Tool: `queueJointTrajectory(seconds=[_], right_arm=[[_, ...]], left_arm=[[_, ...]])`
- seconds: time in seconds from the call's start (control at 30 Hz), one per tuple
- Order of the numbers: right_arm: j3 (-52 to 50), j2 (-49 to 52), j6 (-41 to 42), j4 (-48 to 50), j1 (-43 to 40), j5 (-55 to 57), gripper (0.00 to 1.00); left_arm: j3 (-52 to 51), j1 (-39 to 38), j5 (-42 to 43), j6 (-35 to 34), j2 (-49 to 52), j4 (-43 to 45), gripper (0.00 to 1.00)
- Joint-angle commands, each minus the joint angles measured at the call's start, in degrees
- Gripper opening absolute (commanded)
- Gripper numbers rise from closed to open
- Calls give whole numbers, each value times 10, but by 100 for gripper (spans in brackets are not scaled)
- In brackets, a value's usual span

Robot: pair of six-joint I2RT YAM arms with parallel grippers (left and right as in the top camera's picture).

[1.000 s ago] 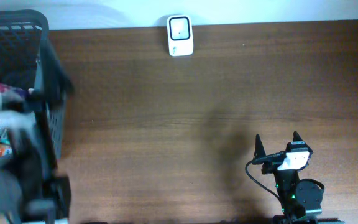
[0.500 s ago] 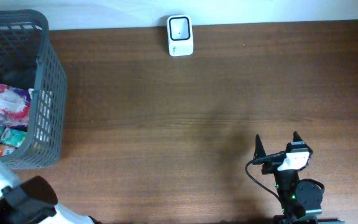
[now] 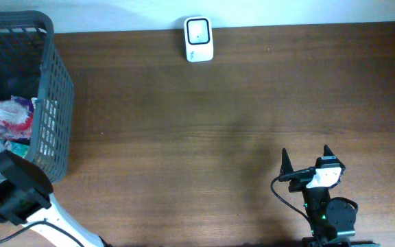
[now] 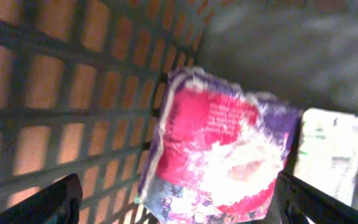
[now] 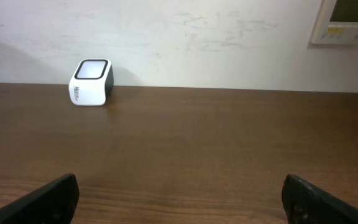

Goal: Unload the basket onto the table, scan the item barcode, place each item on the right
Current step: 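Reach the left gripper into the basket and grasp the purple-red pack, then lift the purple pack and hold it in front of the scanner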

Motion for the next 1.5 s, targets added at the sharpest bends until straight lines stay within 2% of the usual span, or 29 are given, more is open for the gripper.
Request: queueJointTrajectory(seconds=[0.0, 0.07, 0.17, 0.27, 0.33, 0.37, 0.4, 0.43, 0.47, 0.5, 0.53, 0.67, 0.73, 0.83, 0.93, 0.97, 1.03, 1.13, 1.2, 1.27, 1.3, 1.4, 1.43, 1.47], right_arm=[[-5, -3, 0, -2, -4, 3, 99], [-5, -3, 0, -2, -4, 3, 99], [-5, -3, 0, -2, -4, 3, 99], [-5, -3, 0, -2, -4, 3, 99], [-5, -3, 0, -2, -4, 3, 99], [-5, -3, 0, -2, -4, 3, 99], [-5, -3, 0, -2, -4, 3, 99], [-5, -3, 0, -2, -4, 3, 99], [-5, -3, 0, -2, -4, 3, 99], [-5, -3, 0, -2, -4, 3, 99], [-5, -3, 0, -2, -4, 3, 99], [-5, -3, 0, -2, -4, 3, 99], [-5, -3, 0, -2, -4, 3, 99], [-5, -3, 0, -2, -4, 3, 99], [-5, -3, 0, -2, -4, 3, 99], [-5, -3, 0, -2, -4, 3, 99], [-5, -3, 0, -2, -4, 3, 99], [-5, -3, 0, -2, -4, 3, 99], [-5, -3, 0, -2, -4, 3, 99], [-5, -3, 0, -2, -4, 3, 99], [-5, -3, 0, -2, -4, 3, 99], [-5, -3, 0, -2, -4, 3, 99], [-5, -3, 0, -2, -4, 3, 99], [-5, -3, 0, -2, -4, 3, 99]], left_arm=[[-67, -3, -1, 66, 10, 22, 92], [-105, -3, -2, 71, 10, 52, 77], [-144, -3, 6, 70, 11, 115, 75], [-153, -3, 16, 71, 25, 131, 77], [-153, -2, 16, 70, 37, 131, 71], [-153, -2, 16, 70, 41, 131, 63], [-153, -2, 18, 70, 43, 131, 49], [-153, -3, 18, 70, 43, 131, 33], [-153, -3, 18, 70, 43, 129, 4], [-153, -3, 18, 63, 42, 125, 0], [-153, -3, 18, 45, 39, 124, 0], [-142, -3, 18, -110, -25, 125, 0], [-136, -3, 23, -143, -80, 130, 0], [-136, -3, 71, -143, -159, 141, 0], [-136, -3, 80, -145, -211, 167, 0], [-136, -3, 80, -161, -228, 180, 0], [-136, -3, 91, -251, -280, 221, 0], [-136, -3, 256, -329, -360, 285, 0], [-137, -14, 365, -431, -383, 271, 0], [-137, -59, 443, -518, -380, 246, 0], [-137, -98, 459, -517, -374, 226, 0], [-141, -208, 435, -511, -343, 179, 0], [-142, -288, 393, -511, -309, 150, 0], [-142, -325, 385, -511, -290, 131, 0]])
